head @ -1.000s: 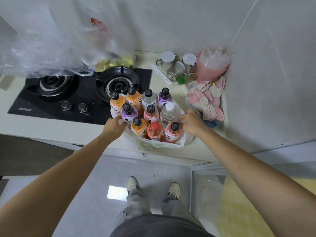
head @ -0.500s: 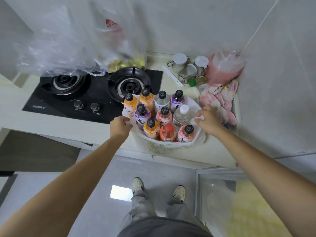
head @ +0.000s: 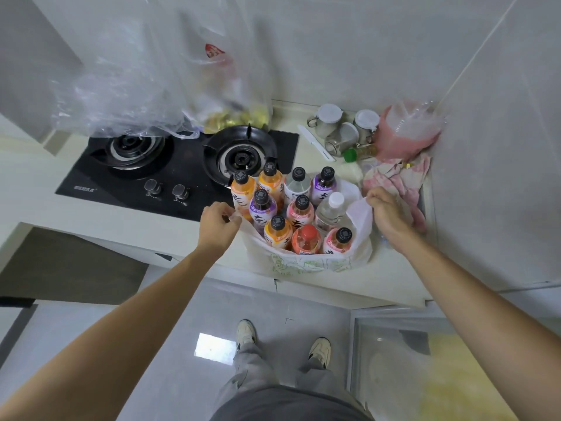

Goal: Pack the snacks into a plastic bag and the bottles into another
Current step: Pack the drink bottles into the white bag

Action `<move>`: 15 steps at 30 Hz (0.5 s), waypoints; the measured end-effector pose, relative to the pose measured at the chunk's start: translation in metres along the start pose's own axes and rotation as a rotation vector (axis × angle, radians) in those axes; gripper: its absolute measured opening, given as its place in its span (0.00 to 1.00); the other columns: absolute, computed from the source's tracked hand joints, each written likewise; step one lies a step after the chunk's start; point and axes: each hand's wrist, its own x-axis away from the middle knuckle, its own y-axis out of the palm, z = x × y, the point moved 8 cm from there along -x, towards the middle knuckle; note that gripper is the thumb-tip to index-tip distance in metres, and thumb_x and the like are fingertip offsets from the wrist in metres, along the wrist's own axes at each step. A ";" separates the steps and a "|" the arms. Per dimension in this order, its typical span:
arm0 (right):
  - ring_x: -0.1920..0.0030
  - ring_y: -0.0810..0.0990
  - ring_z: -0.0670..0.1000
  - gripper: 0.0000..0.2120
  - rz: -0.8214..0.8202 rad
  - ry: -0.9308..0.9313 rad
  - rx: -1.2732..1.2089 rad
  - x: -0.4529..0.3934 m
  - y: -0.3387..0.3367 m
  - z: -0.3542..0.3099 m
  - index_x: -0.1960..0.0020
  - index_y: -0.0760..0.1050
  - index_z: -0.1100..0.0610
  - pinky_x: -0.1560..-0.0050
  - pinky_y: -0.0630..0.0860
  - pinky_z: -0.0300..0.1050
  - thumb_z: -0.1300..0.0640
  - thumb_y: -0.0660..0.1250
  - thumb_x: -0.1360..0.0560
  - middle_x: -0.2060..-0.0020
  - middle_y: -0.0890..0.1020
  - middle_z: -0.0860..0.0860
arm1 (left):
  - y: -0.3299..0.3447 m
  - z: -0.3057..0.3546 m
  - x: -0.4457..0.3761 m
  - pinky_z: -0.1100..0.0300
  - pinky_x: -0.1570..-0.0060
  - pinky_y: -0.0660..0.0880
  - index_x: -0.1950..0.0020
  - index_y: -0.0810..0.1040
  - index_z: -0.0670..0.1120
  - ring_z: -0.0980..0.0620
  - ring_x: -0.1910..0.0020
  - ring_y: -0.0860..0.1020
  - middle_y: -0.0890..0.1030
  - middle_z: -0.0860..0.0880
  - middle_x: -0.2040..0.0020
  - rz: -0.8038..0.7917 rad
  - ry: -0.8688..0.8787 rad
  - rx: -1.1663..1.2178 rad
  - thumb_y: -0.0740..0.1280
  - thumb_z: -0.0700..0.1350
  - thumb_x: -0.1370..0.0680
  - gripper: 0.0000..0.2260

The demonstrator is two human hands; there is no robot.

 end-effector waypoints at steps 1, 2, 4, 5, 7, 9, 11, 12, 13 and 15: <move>0.62 0.68 0.48 0.08 0.012 0.037 0.008 -0.001 -0.003 0.005 0.52 0.72 0.57 0.63 0.61 0.43 0.59 0.57 0.17 0.61 0.72 0.50 | -0.003 -0.004 0.001 0.52 0.57 0.76 0.56 0.78 0.43 0.44 0.53 0.79 0.82 0.47 0.53 -0.007 -0.049 0.089 0.68 0.41 0.23 0.03; 0.63 0.68 0.49 0.09 0.020 0.076 -0.015 -0.003 -0.004 0.010 0.54 0.72 0.55 0.64 0.61 0.44 0.57 0.57 0.17 0.61 0.73 0.50 | -0.006 -0.008 0.000 0.50 0.57 0.77 0.56 0.77 0.41 0.43 0.55 0.80 0.83 0.46 0.55 -0.011 -0.094 0.155 0.67 0.41 0.23 0.04; 0.64 0.70 0.49 0.11 0.058 0.179 -0.103 -0.005 -0.008 0.016 0.58 0.72 0.51 0.64 0.62 0.43 0.53 0.57 0.18 0.60 0.75 0.49 | -0.012 -0.012 -0.002 0.53 0.61 0.75 0.56 0.74 0.40 0.45 0.59 0.77 0.82 0.45 0.57 -0.017 -0.133 0.167 0.66 0.42 0.22 0.06; 0.64 0.71 0.48 0.10 0.079 0.214 -0.148 -0.005 -0.009 0.017 0.58 0.73 0.49 0.63 0.65 0.43 0.52 0.58 0.19 0.59 0.76 0.48 | -0.012 -0.011 -0.004 0.55 0.64 0.72 0.55 0.73 0.40 0.47 0.61 0.75 0.80 0.45 0.58 -0.033 -0.140 0.128 0.65 0.43 0.21 0.07; 0.61 0.75 0.48 0.08 0.070 0.230 -0.242 -0.006 -0.006 0.011 0.57 0.75 0.47 0.55 0.73 0.45 0.51 0.61 0.20 0.58 0.78 0.47 | -0.010 -0.007 -0.007 0.56 0.65 0.68 0.55 0.71 0.42 0.49 0.61 0.71 0.76 0.46 0.59 -0.063 -0.154 0.060 0.63 0.43 0.20 0.06; 0.61 0.80 0.49 0.07 -0.016 0.202 -0.206 -0.006 0.001 0.002 0.54 0.77 0.49 0.58 0.76 0.40 0.49 0.65 0.19 0.59 0.81 0.48 | -0.003 -0.010 -0.013 0.55 0.63 0.68 0.52 0.73 0.42 0.48 0.59 0.72 0.77 0.46 0.56 -0.097 -0.202 0.055 0.63 0.47 0.20 0.08; 0.71 0.80 0.46 0.13 -0.116 0.197 -0.053 0.001 0.005 -0.005 0.54 0.79 0.56 0.71 0.71 0.36 0.45 0.70 0.21 0.65 0.82 0.51 | 0.004 -0.011 -0.017 0.55 0.63 0.68 0.51 0.74 0.43 0.49 0.60 0.74 0.77 0.47 0.56 -0.157 -0.271 -0.039 0.65 0.58 0.21 0.17; 0.72 0.79 0.47 0.16 -0.147 0.193 0.022 0.001 0.007 -0.005 0.55 0.80 0.59 0.72 0.69 0.37 0.45 0.73 0.23 0.67 0.81 0.53 | 0.008 -0.013 -0.019 0.56 0.65 0.68 0.52 0.73 0.44 0.49 0.61 0.74 0.76 0.48 0.59 -0.186 -0.299 -0.115 0.66 0.64 0.24 0.22; 0.69 0.78 0.49 0.18 -0.161 0.202 0.094 -0.001 0.007 -0.002 0.55 0.81 0.62 0.70 0.68 0.40 0.46 0.76 0.25 0.67 0.80 0.54 | 0.010 -0.015 -0.021 0.57 0.66 0.68 0.54 0.74 0.44 0.50 0.63 0.75 0.76 0.48 0.61 -0.207 -0.317 -0.197 0.66 0.68 0.27 0.26; 0.64 0.75 0.51 0.21 -0.158 0.196 0.156 -0.002 0.007 -0.001 0.53 0.81 0.68 0.67 0.66 0.42 0.49 0.78 0.27 0.64 0.79 0.54 | 0.014 -0.018 -0.024 0.57 0.66 0.71 0.55 0.76 0.45 0.49 0.60 0.78 0.79 0.48 0.61 -0.252 -0.321 -0.342 0.70 0.69 0.31 0.27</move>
